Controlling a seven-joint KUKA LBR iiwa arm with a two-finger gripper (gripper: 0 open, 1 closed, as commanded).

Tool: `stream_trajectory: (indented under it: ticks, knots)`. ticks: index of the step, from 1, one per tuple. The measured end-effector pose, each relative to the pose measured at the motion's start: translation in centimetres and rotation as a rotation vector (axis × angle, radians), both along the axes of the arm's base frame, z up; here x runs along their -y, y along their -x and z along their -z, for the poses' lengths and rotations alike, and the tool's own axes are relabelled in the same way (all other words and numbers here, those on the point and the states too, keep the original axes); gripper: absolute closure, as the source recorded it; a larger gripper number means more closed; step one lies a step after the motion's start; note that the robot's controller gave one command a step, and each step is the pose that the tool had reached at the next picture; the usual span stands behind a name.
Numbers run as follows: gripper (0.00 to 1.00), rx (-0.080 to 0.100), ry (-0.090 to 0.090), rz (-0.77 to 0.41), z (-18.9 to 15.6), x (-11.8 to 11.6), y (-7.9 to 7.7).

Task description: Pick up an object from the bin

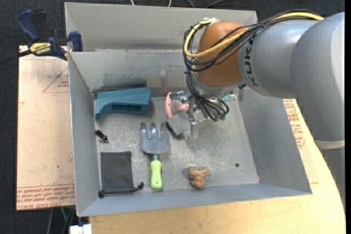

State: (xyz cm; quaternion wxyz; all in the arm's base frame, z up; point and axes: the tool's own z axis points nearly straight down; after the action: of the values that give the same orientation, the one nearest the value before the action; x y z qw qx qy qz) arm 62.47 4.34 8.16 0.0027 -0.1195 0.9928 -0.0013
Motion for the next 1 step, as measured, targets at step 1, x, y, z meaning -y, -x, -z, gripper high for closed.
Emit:
stream_trajectory:
  ticks: [1]
  knots:
    - [1.0, 0.001, -0.001, 0.0, -2.27, -0.07, 0.08]
